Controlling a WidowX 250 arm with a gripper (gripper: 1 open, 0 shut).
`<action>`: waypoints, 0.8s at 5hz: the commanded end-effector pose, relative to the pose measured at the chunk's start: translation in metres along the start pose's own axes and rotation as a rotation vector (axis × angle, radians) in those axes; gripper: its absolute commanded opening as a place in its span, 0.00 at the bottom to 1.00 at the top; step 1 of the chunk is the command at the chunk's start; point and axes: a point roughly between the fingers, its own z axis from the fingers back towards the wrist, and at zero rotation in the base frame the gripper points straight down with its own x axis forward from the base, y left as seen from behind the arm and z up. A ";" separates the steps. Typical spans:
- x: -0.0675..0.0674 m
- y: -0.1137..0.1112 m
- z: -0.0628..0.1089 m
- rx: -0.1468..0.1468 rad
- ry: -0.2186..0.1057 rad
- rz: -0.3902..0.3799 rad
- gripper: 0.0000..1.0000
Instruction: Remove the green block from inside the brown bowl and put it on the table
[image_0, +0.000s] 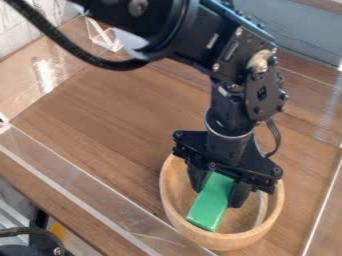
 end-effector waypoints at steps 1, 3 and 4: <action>0.011 0.005 0.020 -0.029 -0.045 0.036 0.00; 0.015 0.034 0.051 -0.057 -0.058 -0.012 0.00; 0.019 0.069 0.056 -0.034 -0.066 0.099 0.00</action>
